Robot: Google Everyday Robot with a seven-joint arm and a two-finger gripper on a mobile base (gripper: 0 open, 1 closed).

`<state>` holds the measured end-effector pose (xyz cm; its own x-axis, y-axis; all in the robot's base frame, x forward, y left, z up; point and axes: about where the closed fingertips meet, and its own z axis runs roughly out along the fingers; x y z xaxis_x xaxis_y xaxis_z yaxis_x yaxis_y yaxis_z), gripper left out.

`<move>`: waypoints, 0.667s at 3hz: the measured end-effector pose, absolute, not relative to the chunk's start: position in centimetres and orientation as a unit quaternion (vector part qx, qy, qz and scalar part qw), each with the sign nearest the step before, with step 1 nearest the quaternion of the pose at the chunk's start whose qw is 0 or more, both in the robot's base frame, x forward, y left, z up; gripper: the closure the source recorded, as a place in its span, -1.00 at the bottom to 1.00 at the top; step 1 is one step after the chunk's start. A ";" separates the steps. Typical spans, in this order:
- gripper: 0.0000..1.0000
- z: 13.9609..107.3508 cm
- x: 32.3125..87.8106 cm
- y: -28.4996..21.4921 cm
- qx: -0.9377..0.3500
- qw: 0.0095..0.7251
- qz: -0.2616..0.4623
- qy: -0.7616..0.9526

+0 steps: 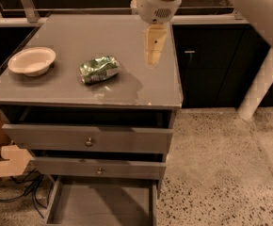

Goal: Place green can into bottom drawer

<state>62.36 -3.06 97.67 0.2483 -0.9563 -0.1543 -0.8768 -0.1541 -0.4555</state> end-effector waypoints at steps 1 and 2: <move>-1.00 97.6 64.3 -1.4 -0.766 0.237 -0.088 0.591; -1.00 97.7 64.4 -1.2 -0.766 0.238 -0.088 0.590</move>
Offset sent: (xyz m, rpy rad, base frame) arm 0.0164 0.0145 -0.0003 -0.0053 -0.0125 0.0316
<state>64.40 -1.19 97.71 0.2884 -0.9463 -0.1458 -0.8623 -0.1905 -0.4693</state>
